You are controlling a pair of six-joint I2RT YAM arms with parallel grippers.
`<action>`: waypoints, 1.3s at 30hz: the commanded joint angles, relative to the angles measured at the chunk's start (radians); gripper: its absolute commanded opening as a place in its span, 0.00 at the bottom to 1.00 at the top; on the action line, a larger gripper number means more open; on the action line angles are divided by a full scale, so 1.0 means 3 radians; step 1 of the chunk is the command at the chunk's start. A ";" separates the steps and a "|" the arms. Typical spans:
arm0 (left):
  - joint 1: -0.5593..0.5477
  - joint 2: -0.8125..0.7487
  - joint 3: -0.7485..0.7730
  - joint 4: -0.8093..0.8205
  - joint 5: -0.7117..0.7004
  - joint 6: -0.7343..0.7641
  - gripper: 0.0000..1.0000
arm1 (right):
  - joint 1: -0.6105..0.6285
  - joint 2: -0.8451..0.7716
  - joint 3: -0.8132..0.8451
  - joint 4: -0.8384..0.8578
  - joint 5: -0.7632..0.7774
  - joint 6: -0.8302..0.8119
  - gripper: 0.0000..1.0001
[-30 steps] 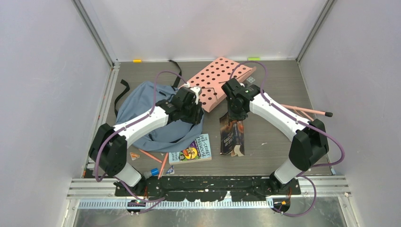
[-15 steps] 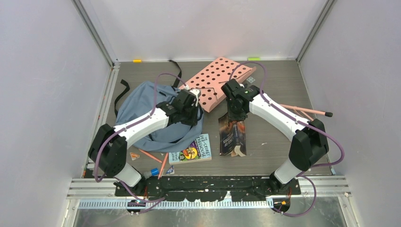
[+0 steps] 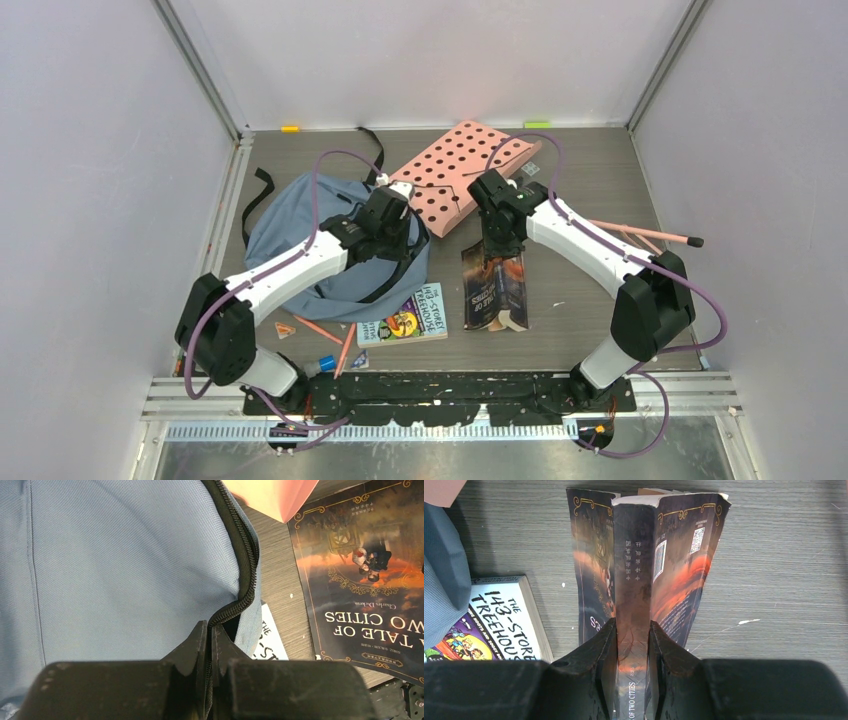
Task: Pack the student bag
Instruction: Pick up the book from the center of the board, then place the book in the student bag.
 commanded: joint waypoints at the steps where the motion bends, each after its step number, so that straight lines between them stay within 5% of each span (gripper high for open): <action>1: 0.0009 -0.0020 0.0101 -0.0078 -0.0164 0.0019 0.00 | 0.0034 0.0020 -0.0004 -0.0041 -0.0021 0.0030 0.01; 10: 0.0009 -0.0549 0.0295 -0.0251 -0.0812 0.0239 0.00 | 0.0040 -0.0282 0.0631 -0.0475 0.0227 0.0056 0.01; 15: 0.0019 -0.0757 0.0649 -0.0683 -0.1230 0.0520 0.00 | 0.0044 -0.0422 0.1123 -0.0579 -0.0042 0.0160 0.01; 30: 0.0095 -0.0989 0.1120 -0.0899 -0.1507 0.0822 0.00 | 0.0251 -0.0164 0.1029 0.1389 -0.1465 0.1299 0.01; 39: 0.0099 -0.1004 0.1159 -0.1040 -0.1416 0.0643 0.00 | 0.0268 0.0385 0.0898 0.1844 -0.1691 0.1693 0.01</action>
